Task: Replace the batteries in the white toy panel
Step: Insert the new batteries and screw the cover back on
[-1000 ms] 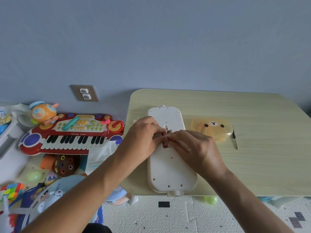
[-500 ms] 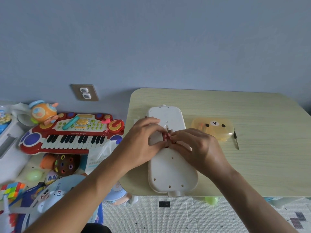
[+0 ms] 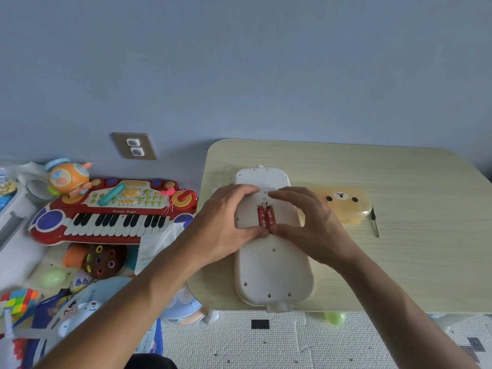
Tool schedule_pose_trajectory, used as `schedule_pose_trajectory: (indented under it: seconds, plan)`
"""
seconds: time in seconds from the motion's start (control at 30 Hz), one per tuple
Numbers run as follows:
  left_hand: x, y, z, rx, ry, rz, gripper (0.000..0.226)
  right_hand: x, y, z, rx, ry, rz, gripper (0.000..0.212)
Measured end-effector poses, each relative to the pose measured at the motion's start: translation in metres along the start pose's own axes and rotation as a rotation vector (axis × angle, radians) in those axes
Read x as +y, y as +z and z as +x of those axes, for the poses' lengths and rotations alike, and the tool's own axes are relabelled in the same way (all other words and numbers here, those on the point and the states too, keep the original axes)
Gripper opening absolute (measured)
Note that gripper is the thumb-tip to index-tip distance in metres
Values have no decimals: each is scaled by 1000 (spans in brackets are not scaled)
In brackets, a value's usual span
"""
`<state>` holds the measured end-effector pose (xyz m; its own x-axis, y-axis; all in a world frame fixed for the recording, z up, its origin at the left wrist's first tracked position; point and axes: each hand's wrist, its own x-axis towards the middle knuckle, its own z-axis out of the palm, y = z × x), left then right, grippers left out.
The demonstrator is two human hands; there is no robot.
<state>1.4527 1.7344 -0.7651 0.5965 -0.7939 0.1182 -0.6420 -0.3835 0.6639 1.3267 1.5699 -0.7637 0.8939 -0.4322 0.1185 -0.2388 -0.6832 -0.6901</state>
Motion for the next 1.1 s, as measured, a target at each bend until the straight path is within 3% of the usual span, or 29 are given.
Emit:
schedule_pose_trajectory:
  seconds: [0.3,0.43,0.53,0.63,0.77,0.87,1.1]
  plan:
    - [1,0,2,6,-5,-6,81,-9,-2,16,-112,152,-23,68]
    - [0,-2,3,-10,-12,-15,82,-8,-2,18,-143,127,-89,72]
    - [-13,-12,5,27,-42,-111,63,-6,-12,11,-214,119,-64,86]
    - [-42,-23,14,166,-95,-15,41,-6,-18,7,-299,87,-111,103]
    - [-61,-29,27,36,-297,78,62,-5,-15,6,-294,46,-123,107]
    - [-58,-24,31,-33,-315,105,70,1,-15,5,-293,42,-78,106]
    - [-51,-23,33,52,-285,-2,40,21,-8,0,-274,9,63,103]
